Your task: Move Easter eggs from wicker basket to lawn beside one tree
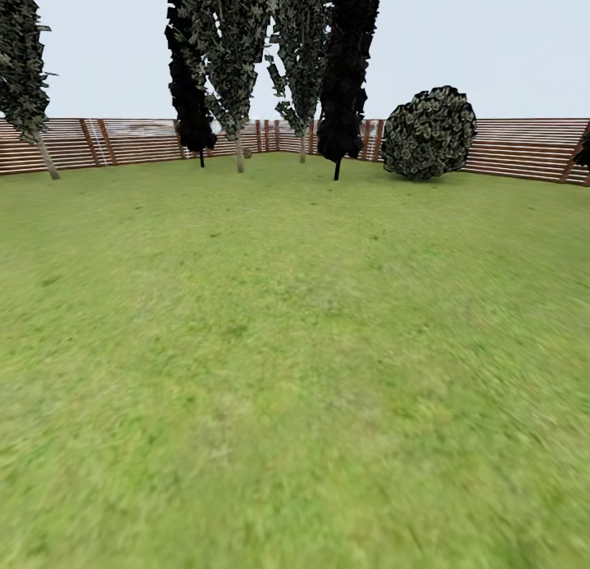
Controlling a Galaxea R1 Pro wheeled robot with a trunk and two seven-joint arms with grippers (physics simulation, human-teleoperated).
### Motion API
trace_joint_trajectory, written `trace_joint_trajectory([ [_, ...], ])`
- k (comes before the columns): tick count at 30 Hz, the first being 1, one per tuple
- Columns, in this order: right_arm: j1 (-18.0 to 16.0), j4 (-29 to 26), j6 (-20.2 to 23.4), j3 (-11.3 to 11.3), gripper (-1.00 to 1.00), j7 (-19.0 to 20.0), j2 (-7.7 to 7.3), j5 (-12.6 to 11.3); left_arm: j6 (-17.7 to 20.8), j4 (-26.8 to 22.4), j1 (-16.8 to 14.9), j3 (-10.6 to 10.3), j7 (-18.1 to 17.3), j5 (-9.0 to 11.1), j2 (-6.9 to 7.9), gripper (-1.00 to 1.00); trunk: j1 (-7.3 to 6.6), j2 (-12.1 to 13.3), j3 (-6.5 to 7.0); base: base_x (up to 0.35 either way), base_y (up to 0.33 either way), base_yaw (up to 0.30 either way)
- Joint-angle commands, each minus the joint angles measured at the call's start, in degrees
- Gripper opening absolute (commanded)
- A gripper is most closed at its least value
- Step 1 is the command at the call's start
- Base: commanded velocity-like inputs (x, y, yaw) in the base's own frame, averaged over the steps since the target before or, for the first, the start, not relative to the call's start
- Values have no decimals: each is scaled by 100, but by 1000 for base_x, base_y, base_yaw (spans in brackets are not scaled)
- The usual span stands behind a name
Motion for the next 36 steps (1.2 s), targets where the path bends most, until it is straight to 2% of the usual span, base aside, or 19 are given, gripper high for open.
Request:
trace_joint_trajectory([
  [1,-3,4,-14,18,100,-3,-2,42,8,-4,-1,43,3,2,-2,100,3,-2,-5,331,0,0],
  [36,-3,4,-14,18,100,45,-7,39,8,-4,-1,43,3,2,-2,100,3,-2,-5,331,0,0],
])
